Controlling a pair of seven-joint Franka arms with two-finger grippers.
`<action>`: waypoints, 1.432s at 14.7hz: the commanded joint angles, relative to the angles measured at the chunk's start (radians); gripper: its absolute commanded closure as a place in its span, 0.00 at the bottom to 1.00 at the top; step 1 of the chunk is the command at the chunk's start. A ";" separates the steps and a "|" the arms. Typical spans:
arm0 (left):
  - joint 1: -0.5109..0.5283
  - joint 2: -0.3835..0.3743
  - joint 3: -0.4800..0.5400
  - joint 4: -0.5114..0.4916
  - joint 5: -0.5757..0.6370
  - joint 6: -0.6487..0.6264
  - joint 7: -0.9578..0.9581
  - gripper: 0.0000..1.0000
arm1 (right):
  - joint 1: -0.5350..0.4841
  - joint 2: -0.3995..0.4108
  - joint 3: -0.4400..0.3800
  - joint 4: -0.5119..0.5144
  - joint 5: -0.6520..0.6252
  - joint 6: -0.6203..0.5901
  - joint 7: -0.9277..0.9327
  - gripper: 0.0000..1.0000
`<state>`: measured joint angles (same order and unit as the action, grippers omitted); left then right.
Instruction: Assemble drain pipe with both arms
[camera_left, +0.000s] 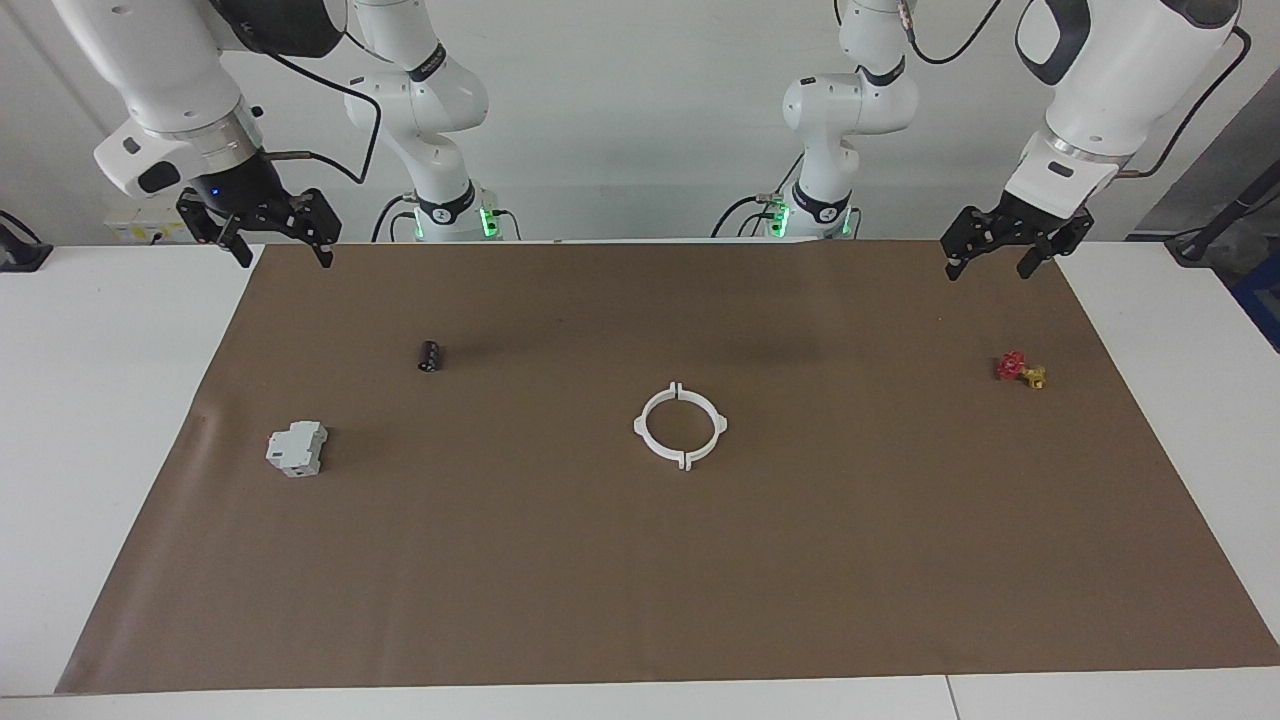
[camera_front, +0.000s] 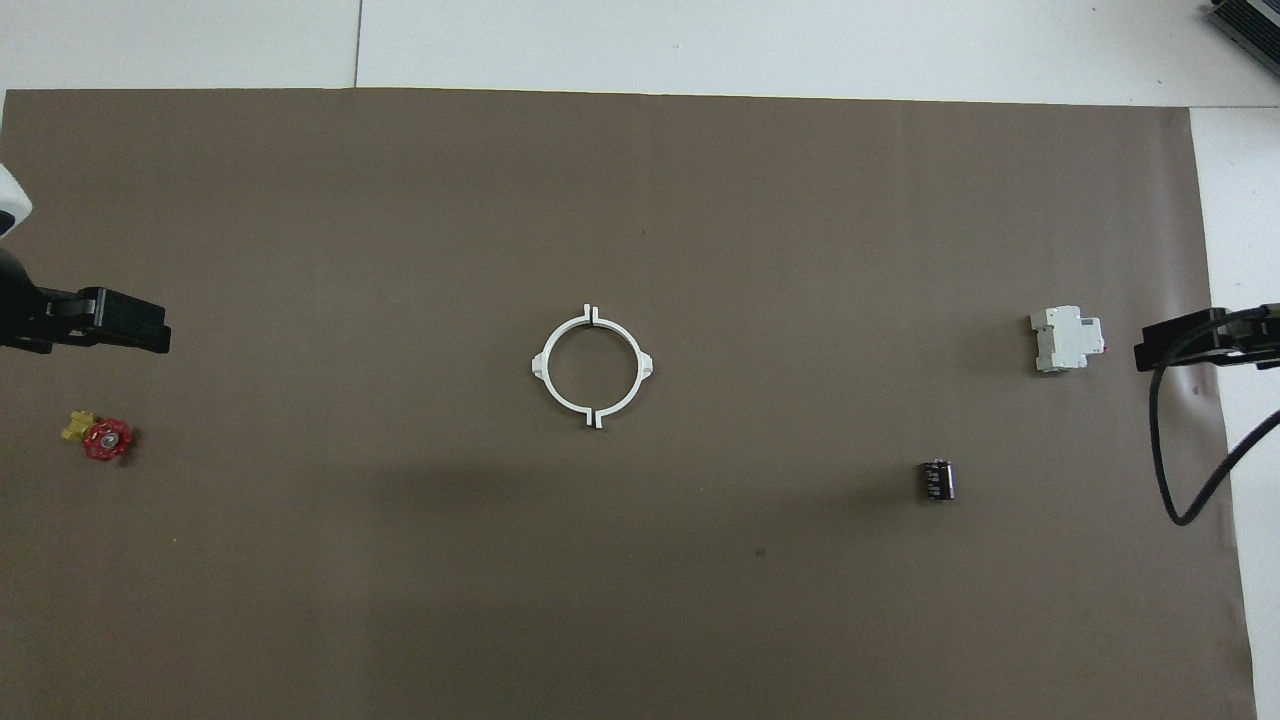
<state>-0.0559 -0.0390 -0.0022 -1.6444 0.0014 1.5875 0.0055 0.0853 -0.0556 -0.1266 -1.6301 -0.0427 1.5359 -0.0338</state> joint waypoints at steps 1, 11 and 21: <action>0.007 -0.007 -0.007 -0.009 -0.014 0.019 -0.009 0.00 | -0.006 -0.027 0.005 -0.033 -0.009 0.018 0.011 0.00; 0.007 -0.004 -0.004 -0.008 -0.012 0.022 -0.019 0.00 | -0.007 -0.027 0.005 -0.033 -0.008 0.018 0.009 0.00; 0.007 0.001 -0.004 0.000 -0.012 0.020 -0.028 0.00 | -0.006 -0.027 0.005 -0.033 -0.009 0.018 0.011 0.00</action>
<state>-0.0559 -0.0387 -0.0033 -1.6444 0.0014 1.5957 -0.0099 0.0853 -0.0556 -0.1266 -1.6301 -0.0427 1.5359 -0.0338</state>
